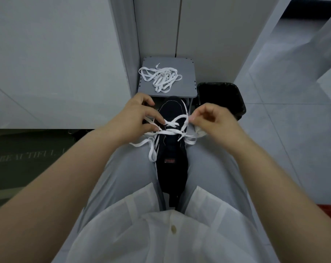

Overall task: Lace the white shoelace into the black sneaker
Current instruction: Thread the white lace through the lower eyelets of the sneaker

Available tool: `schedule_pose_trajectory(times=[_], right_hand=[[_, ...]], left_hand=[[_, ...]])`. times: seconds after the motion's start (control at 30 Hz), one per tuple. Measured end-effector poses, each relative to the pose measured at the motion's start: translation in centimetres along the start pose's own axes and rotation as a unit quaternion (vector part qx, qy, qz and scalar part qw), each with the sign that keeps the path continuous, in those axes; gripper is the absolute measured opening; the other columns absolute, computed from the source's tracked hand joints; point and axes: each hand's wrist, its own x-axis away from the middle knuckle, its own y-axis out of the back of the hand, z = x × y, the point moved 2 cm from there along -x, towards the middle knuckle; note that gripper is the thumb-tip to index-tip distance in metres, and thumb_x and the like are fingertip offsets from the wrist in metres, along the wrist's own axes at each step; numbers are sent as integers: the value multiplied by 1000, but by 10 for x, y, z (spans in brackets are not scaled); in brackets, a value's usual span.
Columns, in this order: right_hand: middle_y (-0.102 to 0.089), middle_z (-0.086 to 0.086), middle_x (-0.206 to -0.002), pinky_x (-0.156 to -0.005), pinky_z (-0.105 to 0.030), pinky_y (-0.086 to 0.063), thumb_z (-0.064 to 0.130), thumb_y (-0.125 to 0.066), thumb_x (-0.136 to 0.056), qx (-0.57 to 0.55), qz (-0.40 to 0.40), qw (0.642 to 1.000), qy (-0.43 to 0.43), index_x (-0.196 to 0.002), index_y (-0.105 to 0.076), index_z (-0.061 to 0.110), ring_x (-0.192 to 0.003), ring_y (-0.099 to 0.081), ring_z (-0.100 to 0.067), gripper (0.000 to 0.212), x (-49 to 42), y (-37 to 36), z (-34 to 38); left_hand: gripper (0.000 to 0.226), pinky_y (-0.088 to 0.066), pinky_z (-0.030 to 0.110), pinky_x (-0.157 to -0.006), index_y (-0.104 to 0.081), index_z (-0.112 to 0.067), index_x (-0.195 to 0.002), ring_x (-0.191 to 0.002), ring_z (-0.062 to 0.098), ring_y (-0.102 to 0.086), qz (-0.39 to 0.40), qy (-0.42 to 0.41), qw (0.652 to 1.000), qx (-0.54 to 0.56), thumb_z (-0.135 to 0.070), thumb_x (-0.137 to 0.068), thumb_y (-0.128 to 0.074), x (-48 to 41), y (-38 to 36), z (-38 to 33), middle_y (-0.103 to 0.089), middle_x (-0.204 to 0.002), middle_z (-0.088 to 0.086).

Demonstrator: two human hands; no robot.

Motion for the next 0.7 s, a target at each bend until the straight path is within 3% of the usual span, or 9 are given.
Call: schedule_pose_trajectory(times=[0.1,0.2,0.27,0.33,0.43,0.53,0.57,0.6,0.7], right_hand=[[-58,6,-72,-62,-16,-45,23,-72,-79,50,-36,998,-7,-88,-55,17,-62,-52,-5,20,1,-18,-10],[-58,4,-71,-65,-24,-48,12,-70,-80,85,-37,996,3,-81,-49,25,-62,-54,-8,25,-1,-28,-12],[-55,2,-68,-61,-24,-47,0,-64,-80,76,-53,996,18,-73,-46,28,-59,-53,-7,34,-3,-21,-10],[-48,5,-66,-56,-16,-43,-7,-59,-81,57,-95,994,26,-72,-45,27,-54,-48,0,38,-4,-2,-7],[-47,7,-76,-70,-24,-46,-8,-57,-80,107,-135,983,60,-77,-48,29,-70,-50,-9,38,-1,17,-5],[-42,5,-96,-86,-15,-37,-5,-60,-78,195,-103,967,129,-87,-68,23,-94,-47,-16,30,5,2,-4],[-42,6,-99,-85,-7,-33,-2,-63,-79,209,-81,965,139,-87,-71,20,-98,-44,-17,25,6,-4,-4],[-44,5,-101,-83,-4,-30,2,-64,-81,228,-60,961,142,-88,-73,18,-99,-42,-17,19,6,-10,-4],[-51,-1,-112,-89,-19,-31,20,-66,-84,302,-28,945,118,-97,-73,19,-106,-41,-21,14,4,-16,-9]], left_hand=[[21,-20,11,-88,-74,-18,-94,-112,15,-35,-29,0,997,-73,-20,-74,-74,-2,-6,-3,-37,-124,4],[16,-21,14,-85,-74,-14,-89,-113,21,-35,-23,-4,993,-119,-23,-76,-72,0,-9,-6,-40,-124,6],[9,-23,12,-83,-73,-10,-82,-105,17,-38,-43,-6,996,-81,-18,-77,-72,1,-4,-4,-45,-115,6],[5,-31,17,-83,-66,-14,-77,-96,12,-44,-128,53,990,32,-14,-81,-68,4,12,10,-52,-107,2],[23,-46,28,-85,-50,-18,-71,-86,11,-56,-269,172,889,327,-6,-90,-52,13,38,30,-63,-95,-4],[24,-53,24,-76,-46,-12,-75,-75,13,-64,-256,162,780,548,1,-94,-40,18,37,20,-66,-76,0],[23,-53,21,-69,-46,-13,-79,-68,12,-62,-236,154,778,562,2,-94,-38,18,34,12,-65,-70,-1],[22,-51,19,-63,-47,-15,-83,-62,10,-58,-214,141,805,535,3,-93,-38,18,30,4,-62,-67,-2],[28,-40,7,-61,-54,-21,-88,-62,-3,-50,-121,55,936,327,4,-88,-41,15,23,-9,-55,-81,-4]])
